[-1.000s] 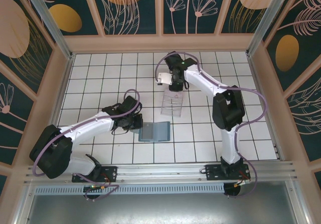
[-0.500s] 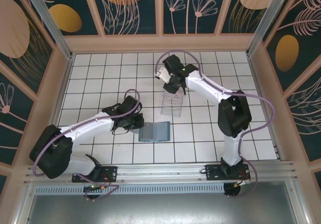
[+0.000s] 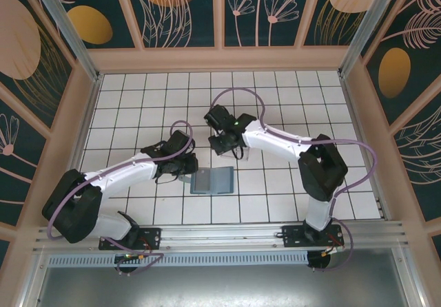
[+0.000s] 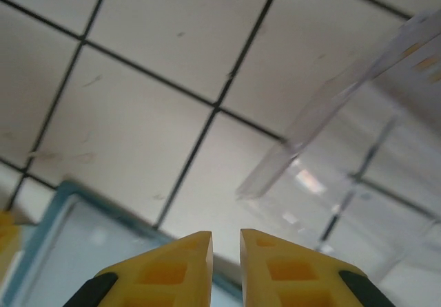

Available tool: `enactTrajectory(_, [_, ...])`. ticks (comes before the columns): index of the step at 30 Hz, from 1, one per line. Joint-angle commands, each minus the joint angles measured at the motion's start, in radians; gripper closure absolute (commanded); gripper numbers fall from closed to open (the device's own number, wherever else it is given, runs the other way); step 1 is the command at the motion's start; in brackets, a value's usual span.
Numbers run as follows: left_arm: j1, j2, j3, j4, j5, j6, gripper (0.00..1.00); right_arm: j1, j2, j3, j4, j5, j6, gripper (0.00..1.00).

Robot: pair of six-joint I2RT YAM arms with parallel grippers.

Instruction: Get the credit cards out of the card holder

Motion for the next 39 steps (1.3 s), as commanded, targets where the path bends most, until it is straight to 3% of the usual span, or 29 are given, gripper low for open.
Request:
enactTrajectory(1, [0.026, -0.002, -0.025, 0.035, 0.004, 0.004, 0.83, 0.05, -0.055, -0.024, -0.001, -0.038, 0.17, 0.81])
enactTrajectory(10, [0.123, -0.065, -0.107, 0.06, 0.039, 0.02, 0.81, 0.172, -0.008, -0.006, -0.065, -0.012, 0.291, 0.77])
enactTrajectory(21, [0.251, -0.148, -0.179, 0.038, 0.053, 0.048, 0.8, 0.259, 0.142, 0.099, -0.133, 0.018, 0.334, 0.67])
enactTrajectory(39, [0.264, -0.175, -0.178, 0.011, 0.031, 0.076, 0.8, 0.293, 0.281, 0.176, -0.166, 0.047, 0.337, 0.53])
